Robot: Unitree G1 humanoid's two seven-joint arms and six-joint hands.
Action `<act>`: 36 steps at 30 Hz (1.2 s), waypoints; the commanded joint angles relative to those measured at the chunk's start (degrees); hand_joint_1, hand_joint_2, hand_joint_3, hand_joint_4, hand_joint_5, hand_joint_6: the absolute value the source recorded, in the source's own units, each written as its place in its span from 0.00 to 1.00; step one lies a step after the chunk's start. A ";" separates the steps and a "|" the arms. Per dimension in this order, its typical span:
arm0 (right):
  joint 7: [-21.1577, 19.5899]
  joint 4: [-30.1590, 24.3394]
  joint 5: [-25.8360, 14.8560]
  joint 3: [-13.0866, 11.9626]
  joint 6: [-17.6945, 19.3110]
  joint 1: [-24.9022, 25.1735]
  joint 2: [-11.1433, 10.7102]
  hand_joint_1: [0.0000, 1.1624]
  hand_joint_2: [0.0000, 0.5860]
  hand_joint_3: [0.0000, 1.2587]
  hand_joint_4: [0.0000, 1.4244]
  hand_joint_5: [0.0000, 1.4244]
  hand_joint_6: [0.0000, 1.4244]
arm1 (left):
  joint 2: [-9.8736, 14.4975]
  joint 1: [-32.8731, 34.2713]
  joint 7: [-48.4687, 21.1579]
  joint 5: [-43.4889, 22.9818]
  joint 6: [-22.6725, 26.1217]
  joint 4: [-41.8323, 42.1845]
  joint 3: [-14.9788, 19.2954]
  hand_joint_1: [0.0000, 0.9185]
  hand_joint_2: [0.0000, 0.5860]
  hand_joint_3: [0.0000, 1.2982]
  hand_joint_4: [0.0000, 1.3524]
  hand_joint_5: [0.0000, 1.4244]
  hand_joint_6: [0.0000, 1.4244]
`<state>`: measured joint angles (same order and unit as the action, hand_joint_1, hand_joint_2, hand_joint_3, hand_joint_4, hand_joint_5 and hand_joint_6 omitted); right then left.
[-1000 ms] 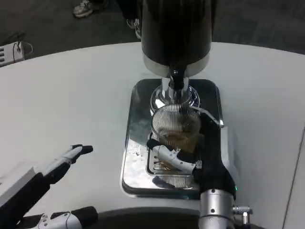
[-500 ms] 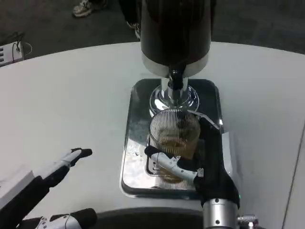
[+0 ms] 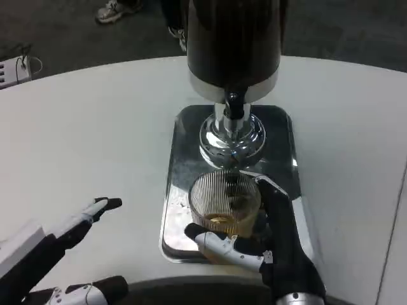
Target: Grasp the cup under the faucet to collect the drink, then remove the cup.
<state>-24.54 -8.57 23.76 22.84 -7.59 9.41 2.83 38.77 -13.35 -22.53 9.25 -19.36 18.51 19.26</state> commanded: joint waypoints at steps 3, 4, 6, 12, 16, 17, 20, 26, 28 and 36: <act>3.86 -10.48 -0.89 3.59 -2.09 -6.11 2.99 0.86 0.37 0.87 0.92 0.99 0.97 | 0.15 -0.08 -0.44 -0.62 -1.19 -1.08 -0.04 0.00 0.14 0.05 0.00 0.05 0.12; 4.32 -11.42 -0.86 3.72 -2.43 -6.59 2.80 0.86 0.37 0.87 0.92 0.99 0.97 | 0.12 -0.05 -0.40 -0.67 -1.26 -1.15 -0.01 0.00 0.14 0.05 0.00 0.05 0.12; 5.54 -14.37 -0.68 4.12 -3.34 -8.14 2.22 0.86 0.37 0.87 0.92 0.98 0.97 | 0.07 -0.01 -0.38 -0.77 -1.45 -1.32 0.02 0.00 0.14 0.05 0.00 0.05 0.12; 9.56 -22.10 0.10 5.18 -5.90 -12.21 0.38 0.86 0.37 0.87 0.92 0.98 0.98 | 0.02 -0.03 -0.25 -1.03 -2.66 -1.91 0.26 0.00 0.14 0.05 0.00 0.05 0.12; 12.39 -26.72 1.10 5.76 -6.95 -14.08 -1.49 0.86 0.37 0.87 0.92 0.98 0.98 | 0.17 -0.16 -0.16 -0.91 -3.81 -1.97 0.56 0.00 0.13 0.05 0.00 0.05 0.12; 13.12 -27.72 1.37 5.77 -7.16 -14.42 -1.81 0.86 0.37 0.87 0.92 0.99 0.98 | 0.20 -0.19 -0.19 -0.89 -4.02 -1.93 0.58 0.00 0.13 0.05 0.00 0.05 0.12; 15.77 -31.61 2.04 5.40 -7.99 -15.84 -3.23 0.86 0.37 0.87 0.92 0.99 0.98 | 0.27 -0.62 -0.26 -0.71 -4.92 -1.17 0.79 0.00 0.13 0.05 0.00 0.04 0.12; 20.17 -36.83 3.09 4.16 -8.80 -18.47 -5.14 0.86 0.37 0.87 0.92 0.99 0.98 | 0.20 -2.51 -0.34 0.06 -6.47 0.81 1.24 0.00 0.13 0.03 0.00 0.01 0.09; 21.41 -37.71 3.29 3.77 -9.01 -18.91 -5.43 0.86 0.37 0.87 0.92 0.99 0.97 | 0.23 -3.08 -0.27 0.51 -6.80 1.49 1.30 0.00 0.13 0.03 0.00 0.01 0.09; 25.17 -39.27 4.41 2.23 -8.13 -19.31 -6.64 0.86 0.36 0.87 0.92 0.99 0.97 | -0.58 -4.99 1.15 4.46 -7.73 4.35 2.61 0.00 0.12 0.01 0.00 0.00 0.07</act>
<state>-0.26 -45.61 28.00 25.21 -17.14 -9.65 -3.46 38.62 -17.27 -22.31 11.94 -26.24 21.75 20.84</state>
